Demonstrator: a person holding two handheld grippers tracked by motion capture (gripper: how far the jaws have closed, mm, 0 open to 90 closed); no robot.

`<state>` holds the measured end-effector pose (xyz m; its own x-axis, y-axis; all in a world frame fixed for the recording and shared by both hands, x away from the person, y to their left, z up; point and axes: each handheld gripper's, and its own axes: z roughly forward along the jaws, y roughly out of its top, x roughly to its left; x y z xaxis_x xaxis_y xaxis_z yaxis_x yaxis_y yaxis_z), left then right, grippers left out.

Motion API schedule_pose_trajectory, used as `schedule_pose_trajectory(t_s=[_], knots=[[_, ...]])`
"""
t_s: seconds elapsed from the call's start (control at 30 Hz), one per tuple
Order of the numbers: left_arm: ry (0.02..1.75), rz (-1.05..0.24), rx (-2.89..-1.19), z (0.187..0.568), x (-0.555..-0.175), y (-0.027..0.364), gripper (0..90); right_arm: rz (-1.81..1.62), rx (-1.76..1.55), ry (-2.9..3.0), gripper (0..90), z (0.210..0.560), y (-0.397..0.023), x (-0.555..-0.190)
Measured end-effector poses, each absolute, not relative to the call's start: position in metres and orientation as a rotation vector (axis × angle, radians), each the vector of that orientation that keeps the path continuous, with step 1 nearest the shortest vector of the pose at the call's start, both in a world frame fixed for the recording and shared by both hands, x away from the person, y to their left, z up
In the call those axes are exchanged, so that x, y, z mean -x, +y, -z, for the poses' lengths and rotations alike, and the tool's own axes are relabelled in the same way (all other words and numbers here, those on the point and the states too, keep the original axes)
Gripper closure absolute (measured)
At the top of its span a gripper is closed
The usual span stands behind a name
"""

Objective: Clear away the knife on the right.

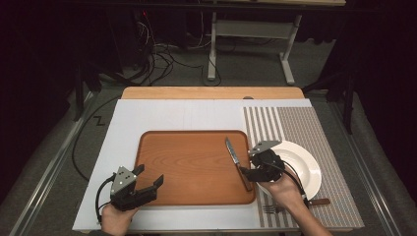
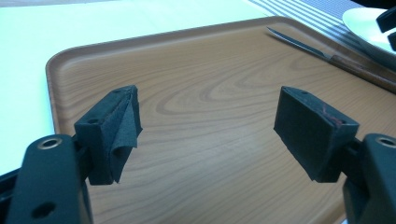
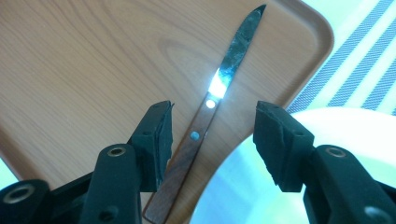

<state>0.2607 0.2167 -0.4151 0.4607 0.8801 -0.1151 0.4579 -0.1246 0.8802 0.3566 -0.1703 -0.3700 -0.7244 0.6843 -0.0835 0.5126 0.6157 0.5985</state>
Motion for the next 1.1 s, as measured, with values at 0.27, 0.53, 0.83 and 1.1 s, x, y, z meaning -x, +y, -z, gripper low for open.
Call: schedule_pose_trajectory(t_s=[0.27,0.53,0.83,1.1], knots=[[1.148,-0.554,-1.751,0.415,-0.260,0.217,23.8,-0.866,-0.978,2.493,46.6,0.368,-0.188,-0.346],[1.149,-0.554,-1.750,0.415,-0.260,0.217,23.9,-0.910,-0.997,2.456,45.1,0.366,-0.202,-0.340],[1.149,-0.555,-1.749,0.415,-0.260,0.217,23.9,-0.985,-0.982,2.391,41.4,0.365,-0.218,-0.328],[1.151,-0.557,-1.745,0.415,-0.260,0.217,23.9,-1.085,-1.005,2.307,38.6,0.366,-0.242,-0.315]])
